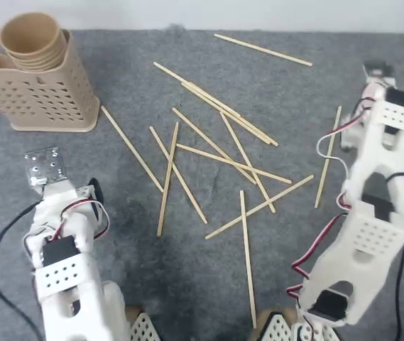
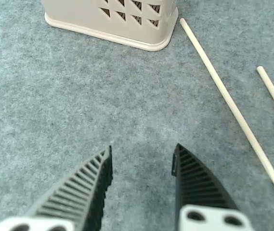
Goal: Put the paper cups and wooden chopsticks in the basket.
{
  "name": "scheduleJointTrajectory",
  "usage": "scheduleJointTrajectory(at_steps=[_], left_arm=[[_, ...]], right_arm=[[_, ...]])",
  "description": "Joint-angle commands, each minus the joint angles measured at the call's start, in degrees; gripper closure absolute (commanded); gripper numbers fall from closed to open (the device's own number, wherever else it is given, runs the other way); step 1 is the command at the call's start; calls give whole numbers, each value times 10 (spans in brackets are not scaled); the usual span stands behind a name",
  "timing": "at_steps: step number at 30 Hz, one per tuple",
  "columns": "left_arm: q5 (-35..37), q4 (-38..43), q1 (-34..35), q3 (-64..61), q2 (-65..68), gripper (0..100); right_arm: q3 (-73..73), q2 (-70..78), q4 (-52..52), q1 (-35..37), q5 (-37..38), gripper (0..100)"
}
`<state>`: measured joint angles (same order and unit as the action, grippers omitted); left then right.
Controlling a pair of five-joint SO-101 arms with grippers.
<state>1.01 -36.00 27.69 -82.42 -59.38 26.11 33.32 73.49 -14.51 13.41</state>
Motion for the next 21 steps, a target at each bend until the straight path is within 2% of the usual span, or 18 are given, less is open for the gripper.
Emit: scheduleJointTrajectory(at_steps=[1,5,11,15,18,21], left_arm=[[-4,11,4,6,-12,802],[-4,11,4,6,-12,802],[-4,11,4,6,-12,802],[-4,11,4,6,-12,802],[-4,11,4,6,-12,802],[-4,11,4,6,-12,802]], right_arm=[[4,28,-138,23,-24,801],[55,110,-216,25,-26,801],[235,276,-212,25,-28,800],[397,349,-145,24,-37,800],[537,377,-70,25,-84,800],[641,404,-39,33,-100,800]])
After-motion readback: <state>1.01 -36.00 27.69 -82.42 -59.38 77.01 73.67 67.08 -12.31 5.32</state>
